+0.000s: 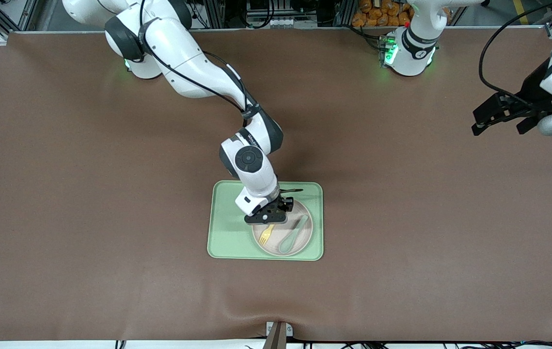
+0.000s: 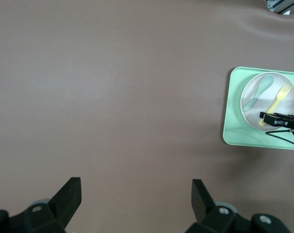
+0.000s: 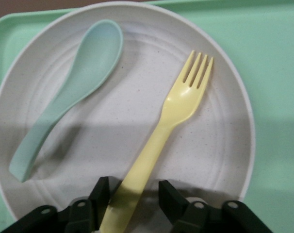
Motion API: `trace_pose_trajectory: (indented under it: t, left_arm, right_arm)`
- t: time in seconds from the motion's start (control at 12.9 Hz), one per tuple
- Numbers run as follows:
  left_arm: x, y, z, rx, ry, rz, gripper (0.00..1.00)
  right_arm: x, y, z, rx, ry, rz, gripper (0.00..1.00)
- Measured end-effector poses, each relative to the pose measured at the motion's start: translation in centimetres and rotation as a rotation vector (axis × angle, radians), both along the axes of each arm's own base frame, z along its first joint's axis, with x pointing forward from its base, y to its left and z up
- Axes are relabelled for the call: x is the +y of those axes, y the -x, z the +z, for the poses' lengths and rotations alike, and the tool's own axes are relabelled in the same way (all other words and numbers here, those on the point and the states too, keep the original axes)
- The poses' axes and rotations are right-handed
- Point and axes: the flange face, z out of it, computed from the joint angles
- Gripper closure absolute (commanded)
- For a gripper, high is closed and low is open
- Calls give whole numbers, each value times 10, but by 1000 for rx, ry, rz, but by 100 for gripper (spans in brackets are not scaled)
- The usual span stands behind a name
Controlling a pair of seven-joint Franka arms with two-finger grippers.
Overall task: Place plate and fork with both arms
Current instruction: 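Lift the fork and lower it onto the tray beside the plate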
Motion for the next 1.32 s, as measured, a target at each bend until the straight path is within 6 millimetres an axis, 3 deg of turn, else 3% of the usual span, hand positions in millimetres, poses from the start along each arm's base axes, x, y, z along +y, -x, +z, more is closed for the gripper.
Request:
trace_pose_trajectory:
  t: [0.39, 0.54, 0.78, 0.93, 1.09, 1.32]
  left_arm:
    - [1, 8, 3, 29, -6, -7, 0]
    - [2, 11, 3, 56, -10, -7, 0]
    - [2, 14, 3, 69, -13, -8, 0]
    - [0, 15, 3, 69, -13, -10, 0]
    - [-1, 15, 3, 69, -13, -13, 0]
    - [-6, 16, 3, 70, -13, -22, 0]
  right_arm:
    - [2, -2, 5, -17, 6, 5, 100]
    - [-4, -12, 20, -40, 0, -8, 100]
    - [-34, -36, 67, -20, 7, -61, 100]
    - [-67, -49, 80, 24, 30, -104, 100]
    - [-87, -48, 64, 89, 71, -125, 100]
    - [-100, -37, 35, 155, 115, -133, 100]
